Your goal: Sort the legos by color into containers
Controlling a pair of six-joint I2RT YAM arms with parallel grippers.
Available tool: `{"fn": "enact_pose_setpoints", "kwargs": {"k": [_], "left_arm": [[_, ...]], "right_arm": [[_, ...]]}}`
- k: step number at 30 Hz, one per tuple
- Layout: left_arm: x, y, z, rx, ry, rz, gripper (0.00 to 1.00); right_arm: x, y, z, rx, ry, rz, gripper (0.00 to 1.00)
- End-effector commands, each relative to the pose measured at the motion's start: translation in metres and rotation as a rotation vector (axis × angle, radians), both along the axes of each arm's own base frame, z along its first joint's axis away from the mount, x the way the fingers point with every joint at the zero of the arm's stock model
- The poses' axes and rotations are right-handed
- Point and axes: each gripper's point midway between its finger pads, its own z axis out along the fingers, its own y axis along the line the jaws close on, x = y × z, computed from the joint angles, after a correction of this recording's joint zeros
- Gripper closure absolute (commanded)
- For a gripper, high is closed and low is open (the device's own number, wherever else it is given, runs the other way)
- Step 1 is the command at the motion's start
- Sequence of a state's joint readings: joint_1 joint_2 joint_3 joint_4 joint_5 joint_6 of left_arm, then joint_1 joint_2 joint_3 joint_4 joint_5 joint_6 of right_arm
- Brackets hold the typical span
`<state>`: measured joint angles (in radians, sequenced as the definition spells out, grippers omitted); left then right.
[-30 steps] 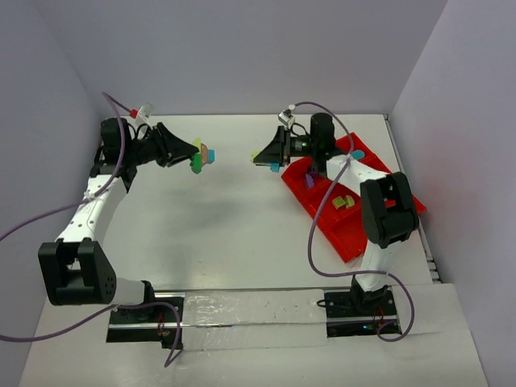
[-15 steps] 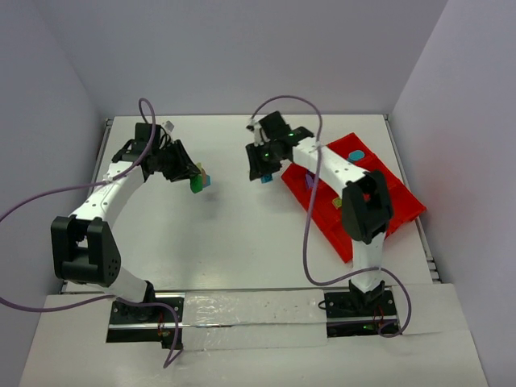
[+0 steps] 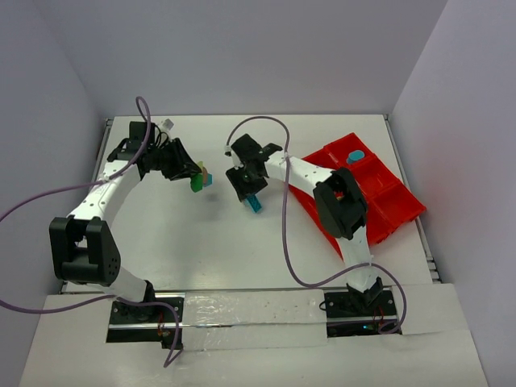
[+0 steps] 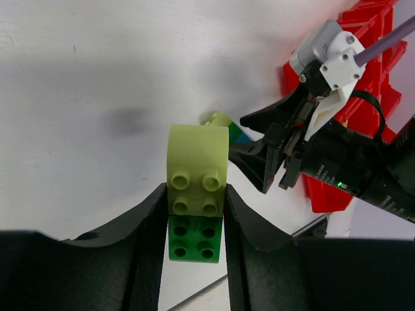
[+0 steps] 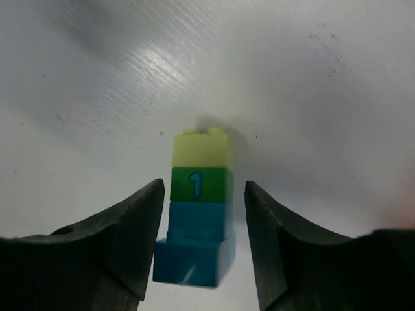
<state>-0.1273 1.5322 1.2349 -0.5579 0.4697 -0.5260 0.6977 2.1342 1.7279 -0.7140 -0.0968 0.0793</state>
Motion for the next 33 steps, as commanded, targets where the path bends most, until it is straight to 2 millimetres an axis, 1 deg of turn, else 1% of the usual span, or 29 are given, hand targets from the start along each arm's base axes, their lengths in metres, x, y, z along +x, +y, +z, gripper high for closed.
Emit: {"fn": "enact_pose_setpoints", "kwargs": {"k": [1,2,3,5,8,9,10,12,13,14,15,16,18,20,21,23,26,28,29,33], "left_arm": [[0.010,-0.008,0.041,-0.079,-0.113,-0.085,1.00],[0.010,-0.009,0.043,-0.090,-0.114,-0.099,1.00],[0.011,-0.011,0.047,-0.102,-0.124,-0.115,1.00],[0.010,-0.013,0.053,-0.128,-0.136,-0.147,1.00],[0.007,-0.022,0.066,-0.178,-0.158,-0.200,1.00],[0.005,-0.025,0.069,-0.197,-0.161,-0.223,1.00],[0.002,-0.028,0.070,-0.217,-0.158,-0.249,1.00],[-0.004,-0.031,0.070,-0.233,-0.138,-0.293,1.00],[-0.005,-0.031,0.070,-0.229,-0.136,-0.297,1.00],[-0.005,-0.029,0.068,-0.217,-0.131,-0.292,1.00],[-0.005,-0.029,0.068,-0.214,-0.131,-0.291,1.00],[-0.005,-0.029,0.068,-0.215,-0.133,-0.291,1.00],[-0.006,-0.031,0.072,-0.232,-0.134,-0.293,1.00],[-0.008,-0.034,0.076,-0.255,-0.144,-0.302,1.00],[-0.008,-0.034,0.078,-0.266,-0.143,-0.299,1.00],[-0.010,-0.036,0.081,-0.285,-0.147,-0.313,1.00],[-0.011,-0.038,0.084,-0.297,-0.152,-0.324,1.00],[-0.013,-0.038,0.085,-0.301,-0.151,-0.328,1.00],[-0.012,-0.038,0.086,-0.302,-0.151,-0.329,1.00],[-0.014,-0.039,0.089,-0.310,-0.155,-0.334,1.00]], "right_arm": [[0.021,0.011,0.046,0.077,-0.120,0.009,0.28],[0.023,0.011,0.060,0.094,-0.148,0.009,0.26],[0.026,0.011,0.069,0.104,-0.169,0.011,0.24],[0.031,0.011,0.093,0.130,-0.220,0.016,0.23],[0.030,0.013,0.121,0.176,-0.295,0.077,0.27],[0.029,0.020,0.143,0.239,-0.348,0.117,0.30],[0.024,0.018,0.150,0.249,-0.369,0.141,0.31],[0.010,0.021,0.167,0.327,-0.455,0.250,0.33],[0.007,0.024,0.159,0.346,-0.466,0.287,0.34],[-0.003,0.025,0.176,0.406,-0.545,0.351,0.34],[-0.009,0.027,0.184,0.440,-0.604,0.398,0.34],[-0.013,0.028,0.187,0.459,-0.646,0.429,0.33],[-0.011,0.031,0.196,0.476,-0.696,0.438,0.32],[-0.010,0.035,0.198,0.476,-0.687,0.453,0.32],[-0.011,0.039,0.203,0.476,-0.693,0.474,0.32],[-0.014,0.045,0.206,0.478,-0.714,0.505,0.32],[-0.017,0.054,0.208,0.470,-0.750,0.545,0.32],[-0.016,0.059,0.204,0.459,-0.742,0.557,0.31],[-0.014,0.062,0.209,0.457,-0.753,0.565,0.32],[-0.015,0.074,0.206,0.446,-0.758,0.598,0.32]]}}
